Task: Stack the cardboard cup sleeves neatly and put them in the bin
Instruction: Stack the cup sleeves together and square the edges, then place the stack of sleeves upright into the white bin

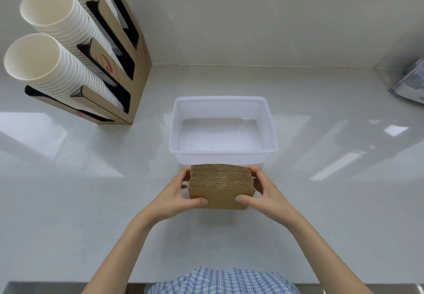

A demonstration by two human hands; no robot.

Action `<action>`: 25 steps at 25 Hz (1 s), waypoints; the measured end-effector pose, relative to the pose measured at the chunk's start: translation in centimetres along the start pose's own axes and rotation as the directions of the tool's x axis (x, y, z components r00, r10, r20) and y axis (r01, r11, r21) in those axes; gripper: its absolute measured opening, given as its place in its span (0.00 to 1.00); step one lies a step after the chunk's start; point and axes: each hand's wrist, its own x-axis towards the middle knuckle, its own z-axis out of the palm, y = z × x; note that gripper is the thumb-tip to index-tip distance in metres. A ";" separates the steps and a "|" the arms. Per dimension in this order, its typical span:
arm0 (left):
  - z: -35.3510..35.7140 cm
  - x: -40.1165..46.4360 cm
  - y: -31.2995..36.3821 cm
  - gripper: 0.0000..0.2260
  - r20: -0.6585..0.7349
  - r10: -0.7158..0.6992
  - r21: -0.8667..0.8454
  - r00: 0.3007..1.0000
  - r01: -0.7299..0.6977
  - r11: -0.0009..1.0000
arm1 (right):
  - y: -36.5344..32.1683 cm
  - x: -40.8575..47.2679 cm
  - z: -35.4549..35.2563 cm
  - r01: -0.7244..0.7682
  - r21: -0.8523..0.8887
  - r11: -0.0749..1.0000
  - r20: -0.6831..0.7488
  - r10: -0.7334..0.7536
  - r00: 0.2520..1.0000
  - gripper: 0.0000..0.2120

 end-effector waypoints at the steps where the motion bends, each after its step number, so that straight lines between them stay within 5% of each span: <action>1: -0.1 -0.2 0.5 0.28 0.009 -0.008 -0.048 1.000 0.009 0.999 | -0.3 0.0 -0.1 -0.003 0.035 0.999 0.003 0.003 1.000 0.27; 7: -0.1 -0.6 2.6 0.30 -0.057 0.053 -0.337 0.997 -0.069 0.939 | -2.2 0.2 0.3 -0.018 0.164 0.986 0.008 0.017 1.000 0.22; 13: 0.5 0.3 3.8 0.33 -0.196 0.060 -0.520 0.979 -0.156 0.840 | -3.9 0.8 0.7 -0.010 0.142 0.990 0.046 0.004 0.999 0.32; 17: 0.4 0.6 4.3 0.30 -0.235 0.055 -0.519 0.970 -0.173 0.837 | -4.8 1.0 0.8 -0.033 0.105 0.994 0.095 0.023 0.995 0.24; 21: -0.3 0.9 4.7 0.31 -0.239 0.043 -0.485 0.970 -0.158 0.860 | -5.9 1.1 0.6 -0.060 0.072 0.996 0.141 0.050 0.989 0.29; 25: -1.3 1.6 5.1 0.18 -0.217 0.046 -0.480 0.975 -0.148 0.865 | -7.8 1.8 0.1 -0.058 0.032 0.998 0.143 0.053 0.988 0.32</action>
